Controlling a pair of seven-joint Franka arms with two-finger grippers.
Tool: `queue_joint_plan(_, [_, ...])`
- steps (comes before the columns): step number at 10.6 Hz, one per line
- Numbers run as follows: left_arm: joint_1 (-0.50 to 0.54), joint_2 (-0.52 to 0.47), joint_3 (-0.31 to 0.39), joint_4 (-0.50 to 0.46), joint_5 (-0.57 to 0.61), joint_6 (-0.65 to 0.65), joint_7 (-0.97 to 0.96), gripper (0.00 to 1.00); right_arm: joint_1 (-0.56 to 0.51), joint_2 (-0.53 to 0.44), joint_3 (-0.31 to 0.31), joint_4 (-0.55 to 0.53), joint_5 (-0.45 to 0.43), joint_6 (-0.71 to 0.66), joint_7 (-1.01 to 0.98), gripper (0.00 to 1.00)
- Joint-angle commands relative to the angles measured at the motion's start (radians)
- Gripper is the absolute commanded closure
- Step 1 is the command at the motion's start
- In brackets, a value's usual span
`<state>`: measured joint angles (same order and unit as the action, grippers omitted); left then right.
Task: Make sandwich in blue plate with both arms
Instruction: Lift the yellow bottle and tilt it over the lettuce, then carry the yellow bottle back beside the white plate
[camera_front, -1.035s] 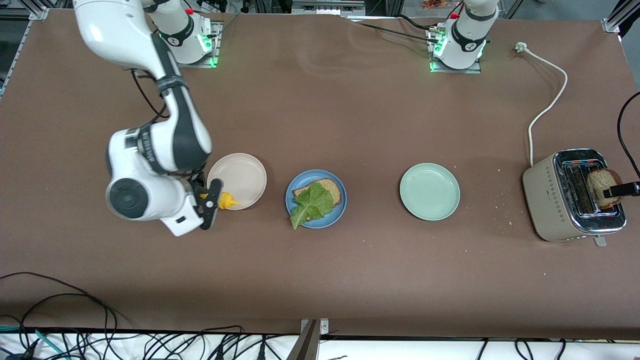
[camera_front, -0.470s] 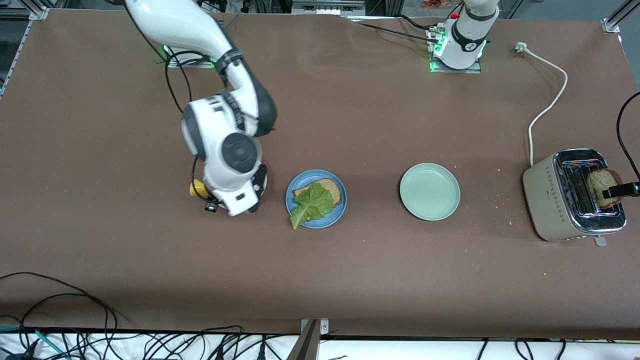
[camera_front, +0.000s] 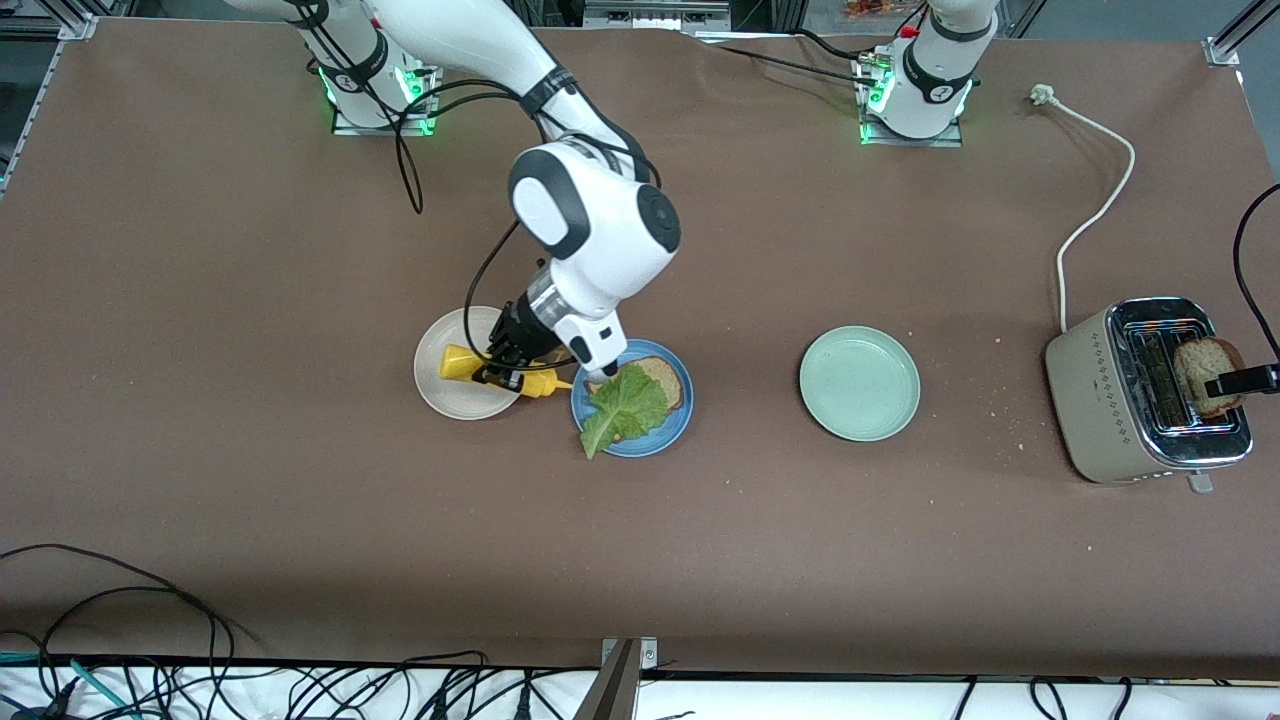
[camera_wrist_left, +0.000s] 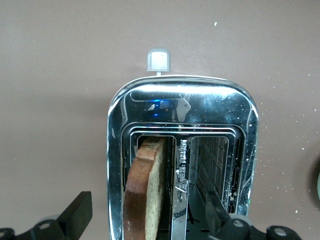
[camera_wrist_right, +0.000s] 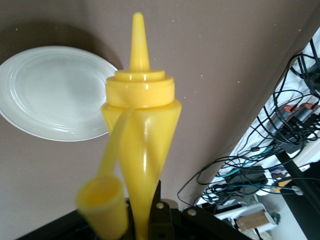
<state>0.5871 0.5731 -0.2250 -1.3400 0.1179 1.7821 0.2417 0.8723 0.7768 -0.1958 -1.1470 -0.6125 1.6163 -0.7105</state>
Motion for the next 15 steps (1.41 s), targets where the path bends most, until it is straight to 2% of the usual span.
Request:
queue_joint_plan(1, [-0.006, -0.006, 0.001, 0.007, 0.025, -0.003, 0.008, 0.00, 0.037, 0.042, -0.010, 0.029, -0.052, -0.018, 0.011, 0.92])
queue_joint_plan(4, [-0.006, -0.006, 0.001, 0.007, 0.025, -0.001, 0.008, 0.00, 0.034, 0.038, -0.013, 0.029, -0.041, -0.018, -0.003, 0.92])
queue_joint_plan(5, [-0.007, -0.006, 0.001, 0.009, 0.025, -0.001, 0.008, 0.00, 0.008, 0.030, -0.016, 0.029, -0.003, -0.016, -0.027, 0.92])
queue_joint_plan(7, [-0.007, -0.006, 0.001, 0.007, 0.025, 0.000, 0.008, 0.00, -0.063, 0.007, -0.017, 0.030, 0.138, -0.006, -0.084, 0.92])
queue_joint_plan(11, [-0.007, -0.006, -0.001, 0.007, 0.025, 0.000, 0.008, 0.00, -0.296, -0.033, -0.007, 0.030, 0.564, -0.003, -0.219, 0.92])
queue_joint_plan(14, [-0.007, -0.006, -0.002, 0.007, 0.025, 0.000, 0.008, 0.00, -0.493, -0.031, -0.007, 0.029, 0.943, -0.001, -0.483, 0.92])
queue_joint_plan(15, [-0.007, -0.006, -0.002, 0.007, 0.025, 0.000, 0.008, 0.00, -0.548, -0.028, -0.007, 0.018, 1.044, -0.007, -0.576, 0.91])
